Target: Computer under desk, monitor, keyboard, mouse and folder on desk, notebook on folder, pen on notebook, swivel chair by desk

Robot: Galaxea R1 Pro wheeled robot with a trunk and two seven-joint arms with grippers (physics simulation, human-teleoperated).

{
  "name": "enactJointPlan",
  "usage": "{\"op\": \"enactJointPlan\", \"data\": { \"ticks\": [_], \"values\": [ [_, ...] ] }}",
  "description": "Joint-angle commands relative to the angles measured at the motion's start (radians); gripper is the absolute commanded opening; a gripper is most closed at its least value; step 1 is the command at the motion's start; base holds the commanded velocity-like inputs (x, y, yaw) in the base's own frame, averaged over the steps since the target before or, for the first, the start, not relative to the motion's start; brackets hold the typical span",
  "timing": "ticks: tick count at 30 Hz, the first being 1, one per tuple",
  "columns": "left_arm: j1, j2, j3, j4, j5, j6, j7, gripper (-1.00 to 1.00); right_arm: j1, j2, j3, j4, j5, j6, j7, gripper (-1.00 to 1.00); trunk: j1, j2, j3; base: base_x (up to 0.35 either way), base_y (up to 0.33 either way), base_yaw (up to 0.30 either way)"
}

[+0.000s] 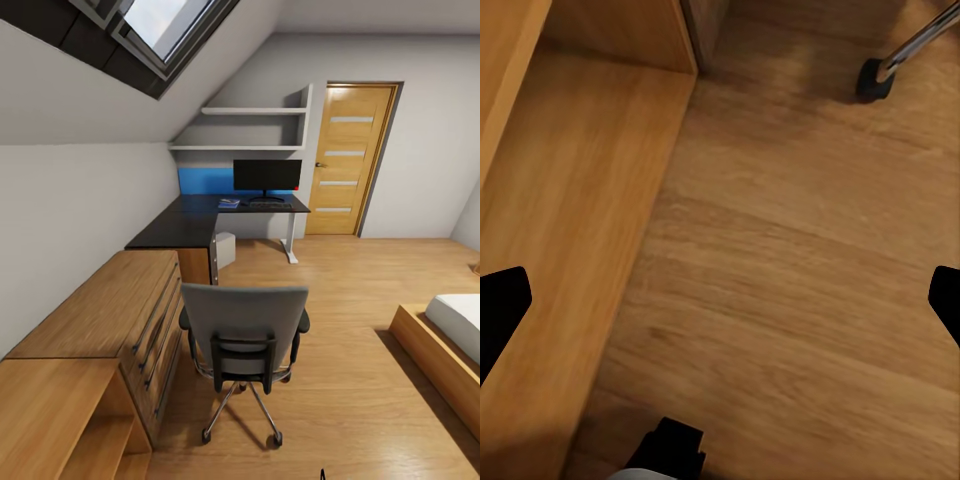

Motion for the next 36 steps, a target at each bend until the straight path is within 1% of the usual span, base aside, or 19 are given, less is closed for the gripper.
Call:
{"op": "enactJointPlan", "data": {
  "ticks": [1, 12, 20, 36],
  "values": [
    [-0.001, 0.000, -0.009, 0.000, 0.008, -0.004, 0.005, 1.00, -0.001, 0.000, 0.009, 0.000, -0.004, -0.002, -0.007, 1.00, 0.004, -0.008, -0.004, 0.000, 0.000, 0.000],
    [-0.001, 0.000, -0.009, 0.000, 0.008, -0.004, 0.005, 1.00, -0.001, 0.000, 0.009, 0.001, -0.003, -0.002, -0.007, 1.00, 0.046, -0.085, -0.039, 0.000, 0.000, 0.000],
    [-0.001, 0.001, -0.008, 0.000, 0.008, -0.004, 0.006, 1.00, -0.001, 0.000, 0.009, 0.001, 0.015, -0.002, -0.007, 1.00, 0.077, -0.141, -0.064, 0.000, 0.000, 0.000],
    [-0.001, 0.002, -0.007, 0.000, 0.008, -0.004, 0.007, 1.00, -0.001, 0.000, 0.009, 0.001, 0.017, 0.002, -0.007, 1.00, 0.138, -0.253, -0.114, 0.000, 0.000, 0.000]
  ]
}}
